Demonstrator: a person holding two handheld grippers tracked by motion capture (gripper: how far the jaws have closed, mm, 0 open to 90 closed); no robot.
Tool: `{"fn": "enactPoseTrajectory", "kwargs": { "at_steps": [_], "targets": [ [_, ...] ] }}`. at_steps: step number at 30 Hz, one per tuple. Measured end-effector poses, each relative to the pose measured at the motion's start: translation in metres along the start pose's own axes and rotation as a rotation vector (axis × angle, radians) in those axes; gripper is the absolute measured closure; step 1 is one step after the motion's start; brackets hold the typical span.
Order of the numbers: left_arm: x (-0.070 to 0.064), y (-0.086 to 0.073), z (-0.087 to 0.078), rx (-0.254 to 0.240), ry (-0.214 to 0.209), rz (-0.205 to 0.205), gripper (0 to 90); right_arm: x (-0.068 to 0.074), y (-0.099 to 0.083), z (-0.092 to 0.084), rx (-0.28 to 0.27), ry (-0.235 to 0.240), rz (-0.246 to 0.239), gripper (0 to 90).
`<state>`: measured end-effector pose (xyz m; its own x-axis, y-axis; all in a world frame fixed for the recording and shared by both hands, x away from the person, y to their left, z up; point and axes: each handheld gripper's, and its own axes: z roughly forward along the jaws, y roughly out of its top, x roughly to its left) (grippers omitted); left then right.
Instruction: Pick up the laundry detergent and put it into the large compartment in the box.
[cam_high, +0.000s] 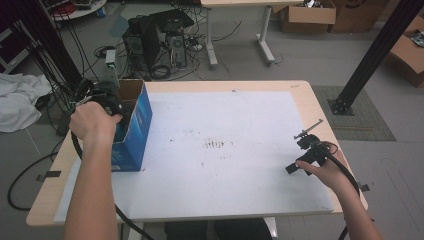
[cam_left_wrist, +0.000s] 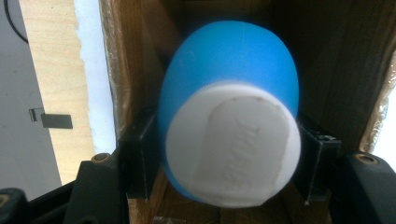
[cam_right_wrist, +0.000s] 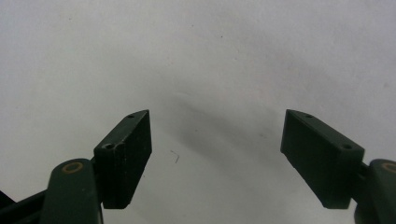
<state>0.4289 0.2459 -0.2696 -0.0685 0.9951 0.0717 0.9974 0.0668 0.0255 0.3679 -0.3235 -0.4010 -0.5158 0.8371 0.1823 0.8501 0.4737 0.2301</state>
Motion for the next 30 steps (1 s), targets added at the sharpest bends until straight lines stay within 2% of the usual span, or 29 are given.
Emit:
{"fn": "enactPoseTrajectory", "kwargs": {
  "at_steps": [11, 30],
  "targets": [
    [-0.0007, -0.0002, 0.0001, 0.0, -0.004, 0.001, 37.0, -0.0007, -0.0006, -0.0015, 0.002, -0.004, -0.003, 24.6],
    [-0.0079, 0.0, -0.001, 0.007, 0.028, 0.014, 36.8, -0.0002, -0.0004, -0.0012, -0.004, 0.0, -0.006, 24.7]
  ]
}}
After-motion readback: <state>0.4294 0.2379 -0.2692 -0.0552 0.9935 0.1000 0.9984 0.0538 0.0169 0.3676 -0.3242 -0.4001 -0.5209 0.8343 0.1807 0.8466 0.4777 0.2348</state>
